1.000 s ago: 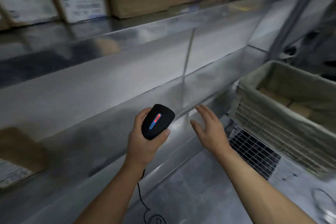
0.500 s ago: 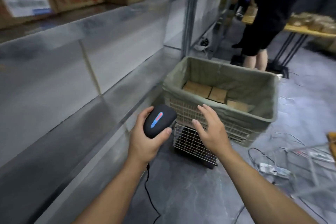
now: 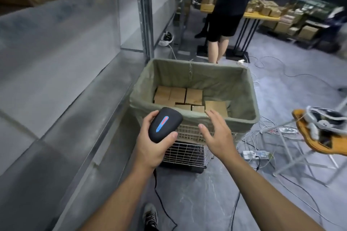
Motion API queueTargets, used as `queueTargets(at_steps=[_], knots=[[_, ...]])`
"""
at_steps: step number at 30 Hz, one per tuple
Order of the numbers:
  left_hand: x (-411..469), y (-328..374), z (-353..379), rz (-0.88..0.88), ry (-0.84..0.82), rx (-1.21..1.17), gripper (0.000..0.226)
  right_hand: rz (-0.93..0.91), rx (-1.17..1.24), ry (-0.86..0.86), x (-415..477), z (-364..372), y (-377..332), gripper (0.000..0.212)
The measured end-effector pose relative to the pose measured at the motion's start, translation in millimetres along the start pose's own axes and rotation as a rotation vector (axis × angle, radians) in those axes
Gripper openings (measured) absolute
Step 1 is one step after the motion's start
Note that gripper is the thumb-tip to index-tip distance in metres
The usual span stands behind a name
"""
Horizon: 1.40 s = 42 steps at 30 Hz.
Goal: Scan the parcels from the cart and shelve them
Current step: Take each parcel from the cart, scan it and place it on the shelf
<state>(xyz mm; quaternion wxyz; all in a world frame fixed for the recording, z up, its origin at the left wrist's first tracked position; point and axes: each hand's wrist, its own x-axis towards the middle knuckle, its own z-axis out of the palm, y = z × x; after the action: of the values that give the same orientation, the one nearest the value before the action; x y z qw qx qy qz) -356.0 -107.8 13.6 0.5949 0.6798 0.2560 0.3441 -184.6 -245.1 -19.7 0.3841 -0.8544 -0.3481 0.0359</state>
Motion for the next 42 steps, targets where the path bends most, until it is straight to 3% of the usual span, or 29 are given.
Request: queueTargets(at_steps=[9, 20, 37, 42], knots=[[113.5, -24.6, 4.3, -0.046, -0.165, -0.004, 0.064, 0.139, -0.026, 0.047, 86.1, 31.7, 1.3, 0.058], [179.1, -54.8, 34.3, -0.156, -0.279, 0.062, 0.063, 0.251, -0.022, 0.04, 148.2, 46.8, 46.2, 0.059], [261.8, -91.7, 197.4, -0.425, -0.141, 0.158, 0.062, 0.574, 0.0, -0.385, 261.9, 64.7, 231.9, 0.076], [275.9, -112.5, 226.0, -0.525, -0.13, 0.205, 0.063, 0.656, -0.112, -0.475, 279.4, 82.8, 272.6, 0.08]])
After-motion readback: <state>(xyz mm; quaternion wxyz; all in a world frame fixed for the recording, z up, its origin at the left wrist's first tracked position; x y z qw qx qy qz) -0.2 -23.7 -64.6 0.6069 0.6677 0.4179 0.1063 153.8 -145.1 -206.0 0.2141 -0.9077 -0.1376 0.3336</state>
